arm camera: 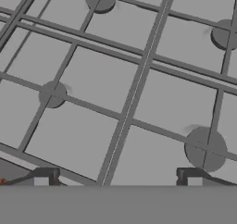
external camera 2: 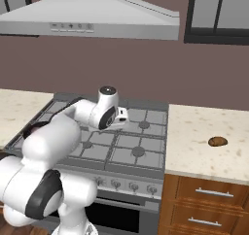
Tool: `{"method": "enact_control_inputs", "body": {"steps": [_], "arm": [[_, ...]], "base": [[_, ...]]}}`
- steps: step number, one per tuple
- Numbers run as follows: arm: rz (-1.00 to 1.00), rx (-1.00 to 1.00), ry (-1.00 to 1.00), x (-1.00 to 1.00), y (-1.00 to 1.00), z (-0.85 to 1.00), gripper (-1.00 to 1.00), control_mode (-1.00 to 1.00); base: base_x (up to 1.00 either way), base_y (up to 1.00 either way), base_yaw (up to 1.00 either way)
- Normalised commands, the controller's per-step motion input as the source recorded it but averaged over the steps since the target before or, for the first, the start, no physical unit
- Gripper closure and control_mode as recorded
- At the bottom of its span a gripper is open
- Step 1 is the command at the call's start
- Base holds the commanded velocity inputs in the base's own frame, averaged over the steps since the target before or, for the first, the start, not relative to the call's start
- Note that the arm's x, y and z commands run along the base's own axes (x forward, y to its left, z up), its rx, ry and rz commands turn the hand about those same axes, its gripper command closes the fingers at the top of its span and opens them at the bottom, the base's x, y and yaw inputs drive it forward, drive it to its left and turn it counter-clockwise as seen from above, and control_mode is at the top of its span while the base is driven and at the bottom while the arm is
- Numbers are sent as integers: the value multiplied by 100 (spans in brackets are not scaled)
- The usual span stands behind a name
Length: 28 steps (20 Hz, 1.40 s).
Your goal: Put the onion and potato in the pan. Then turn on the front left burner and set the heat to medium.
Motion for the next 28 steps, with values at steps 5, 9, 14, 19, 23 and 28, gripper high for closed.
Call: {"method": "enact_control_inputs", "body": {"steps": [5, 9, 14, 19, 23, 28], "arm": [[-3, 0, 14, 0, -72, 0, -100, -100], [-9, 0, 20, 3, -55, 0, -100, -100], [-9, 0, 14, 2, -48, 2, -100, -100], [-8, 0, 3, 4, -49, 3, -100, -100], [-6, 0, -11, 1, -42, 0, -100, -100], [-1, 0, -23, 0, -46, 0, -100, -100]], "base": [[0, 0, 0], [0, 0, 0], [0, 0, 0], [0, 0, 0], [0, 0, 0], [0, 0, 0]]}}
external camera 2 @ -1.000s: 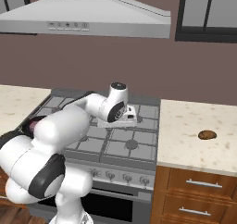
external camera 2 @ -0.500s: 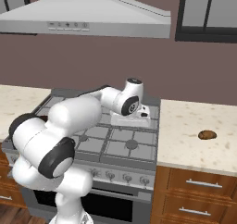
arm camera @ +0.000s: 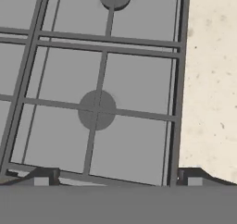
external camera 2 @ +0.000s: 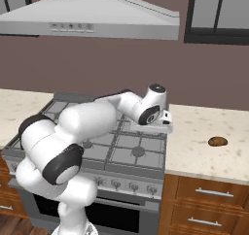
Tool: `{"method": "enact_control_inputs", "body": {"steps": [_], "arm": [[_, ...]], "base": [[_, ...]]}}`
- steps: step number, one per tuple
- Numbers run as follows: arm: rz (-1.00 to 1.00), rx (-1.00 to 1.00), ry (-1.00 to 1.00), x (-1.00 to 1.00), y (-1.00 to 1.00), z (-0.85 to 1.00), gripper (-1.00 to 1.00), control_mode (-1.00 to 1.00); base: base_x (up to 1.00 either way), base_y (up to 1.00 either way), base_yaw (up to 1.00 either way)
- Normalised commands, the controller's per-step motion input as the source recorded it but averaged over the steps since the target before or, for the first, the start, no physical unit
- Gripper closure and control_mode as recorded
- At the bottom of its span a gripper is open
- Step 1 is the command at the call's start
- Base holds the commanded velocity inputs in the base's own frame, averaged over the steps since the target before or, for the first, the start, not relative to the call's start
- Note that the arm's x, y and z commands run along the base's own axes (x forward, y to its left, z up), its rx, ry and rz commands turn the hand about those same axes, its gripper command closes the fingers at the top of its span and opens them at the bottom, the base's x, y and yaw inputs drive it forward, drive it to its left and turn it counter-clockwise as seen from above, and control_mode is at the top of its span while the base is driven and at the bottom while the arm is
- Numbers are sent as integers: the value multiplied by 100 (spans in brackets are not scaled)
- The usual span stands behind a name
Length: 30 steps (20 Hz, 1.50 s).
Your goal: Put the onion and potato in the pan. Then turn on the front left burner and set the heat to medium.
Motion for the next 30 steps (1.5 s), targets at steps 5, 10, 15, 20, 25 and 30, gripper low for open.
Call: {"method": "enact_control_inputs", "body": {"steps": [5, 10, 15, 20, 25, 30], "arm": [[-1, 0, -19, 2, -44, 2, -100, -100], [-10, 0, -2, 20, -55, 1, -100, -100], [-12, 0, 3, 13, -37, 16, -100, -100], [-5, 0, 10, 2, -13, 12, -100, -100], [-8, 0, 6, 0, -10, -1, -100, -100], [-21, 0, 19, 0, -5, -33, -100, -100]], "base": [[0, 0, 0], [0, 0, 0], [0, 0, 0], [0, 0, 0], [0, 0, 0], [0, 0, 0]]}}
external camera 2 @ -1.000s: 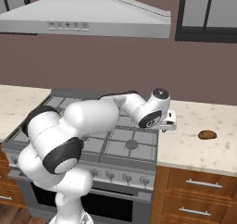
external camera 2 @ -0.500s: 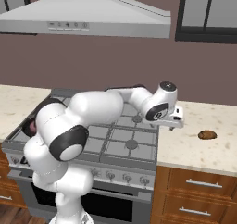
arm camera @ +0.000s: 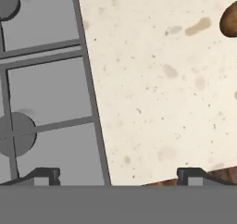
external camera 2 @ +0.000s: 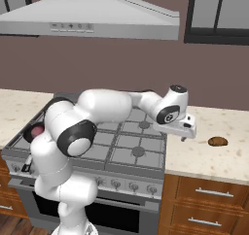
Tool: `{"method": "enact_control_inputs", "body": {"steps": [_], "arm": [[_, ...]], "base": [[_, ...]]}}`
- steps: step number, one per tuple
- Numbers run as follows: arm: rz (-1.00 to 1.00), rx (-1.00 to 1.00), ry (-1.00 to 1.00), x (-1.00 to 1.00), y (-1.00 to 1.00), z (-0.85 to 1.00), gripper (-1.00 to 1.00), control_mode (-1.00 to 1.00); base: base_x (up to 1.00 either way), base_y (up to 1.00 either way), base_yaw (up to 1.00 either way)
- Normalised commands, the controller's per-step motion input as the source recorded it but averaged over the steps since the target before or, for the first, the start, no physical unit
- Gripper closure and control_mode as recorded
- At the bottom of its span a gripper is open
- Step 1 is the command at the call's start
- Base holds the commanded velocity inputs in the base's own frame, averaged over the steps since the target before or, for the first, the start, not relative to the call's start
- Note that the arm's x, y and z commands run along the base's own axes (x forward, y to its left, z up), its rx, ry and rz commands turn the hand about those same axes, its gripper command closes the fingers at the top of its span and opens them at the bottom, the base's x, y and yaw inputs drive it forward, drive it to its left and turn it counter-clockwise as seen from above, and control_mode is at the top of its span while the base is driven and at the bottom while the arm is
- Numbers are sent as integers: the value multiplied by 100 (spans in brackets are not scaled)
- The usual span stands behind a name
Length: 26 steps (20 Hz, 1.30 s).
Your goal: Put the onion and potato in the pan. Then turn on the front left burner and set the heat to medium.
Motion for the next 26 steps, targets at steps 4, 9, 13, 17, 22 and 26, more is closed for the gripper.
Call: {"method": "enact_control_inputs", "body": {"steps": [4, 9, 13, 17, 22, 26], "arm": [[-33, 0, 26, 0, -3, -13, -100, -100], [-17, 0, 7, 0, -4, -3, -100, -100], [0, 0, 0, 7, -21, 0, -100, -100], [0, 0, -10, 27, -39, -1, -100, -100], [0, 0, -13, 29, -44, 0, -100, -100], [0, 0, -9, 29, -43, 0, -100, -100]], "base": [[0, 0, 0], [0, 0, 0], [0, 0, 0], [0, 0, 0], [0, 0, 0], [0, 0, 0]]}}
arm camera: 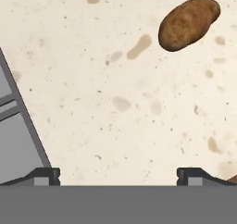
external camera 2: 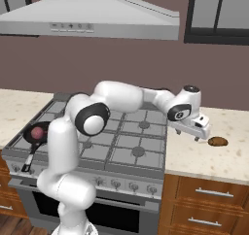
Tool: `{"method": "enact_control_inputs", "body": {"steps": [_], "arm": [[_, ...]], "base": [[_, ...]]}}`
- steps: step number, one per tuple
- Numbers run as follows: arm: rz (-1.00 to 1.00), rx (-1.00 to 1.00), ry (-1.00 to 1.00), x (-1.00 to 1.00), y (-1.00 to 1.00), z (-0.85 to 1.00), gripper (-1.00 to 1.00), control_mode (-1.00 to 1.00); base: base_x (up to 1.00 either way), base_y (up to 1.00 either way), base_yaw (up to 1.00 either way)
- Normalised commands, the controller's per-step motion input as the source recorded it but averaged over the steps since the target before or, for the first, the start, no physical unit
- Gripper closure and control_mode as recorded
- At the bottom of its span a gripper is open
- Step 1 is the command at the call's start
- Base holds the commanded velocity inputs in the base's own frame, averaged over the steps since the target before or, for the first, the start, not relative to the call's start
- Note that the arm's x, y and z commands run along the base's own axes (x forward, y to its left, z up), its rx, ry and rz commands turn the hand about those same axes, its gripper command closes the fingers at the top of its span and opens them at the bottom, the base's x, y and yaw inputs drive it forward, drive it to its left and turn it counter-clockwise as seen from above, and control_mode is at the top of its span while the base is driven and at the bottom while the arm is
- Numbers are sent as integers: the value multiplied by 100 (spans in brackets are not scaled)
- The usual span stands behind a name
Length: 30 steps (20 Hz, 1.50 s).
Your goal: Put the onion and potato in the pan. Then turn on the front left burner and set the heat to medium.
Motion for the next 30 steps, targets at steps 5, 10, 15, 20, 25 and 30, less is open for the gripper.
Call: {"method": "enact_control_inputs", "body": {"steps": [5, 10, 15, 20, 25, 30], "arm": [[0, 0, -4, 24, -39, 0, -100, -100], [0, 0, 0, 11, -35, 0, -100, -100], [-2, 0, 0, 18, -40, 0, -100, -100], [-10, 0, 0, 22, -18, 0, -100, -100], [-16, 1, 0, 14, -21, -3, -100, -100], [-19, 4, 0, 10, -25, -1, -100, -100]], "base": [[0, 0, 0], [0, 0, 0], [0, 0, 0], [0, 0, 0], [0, 0, 0], [0, 0, 0]]}}
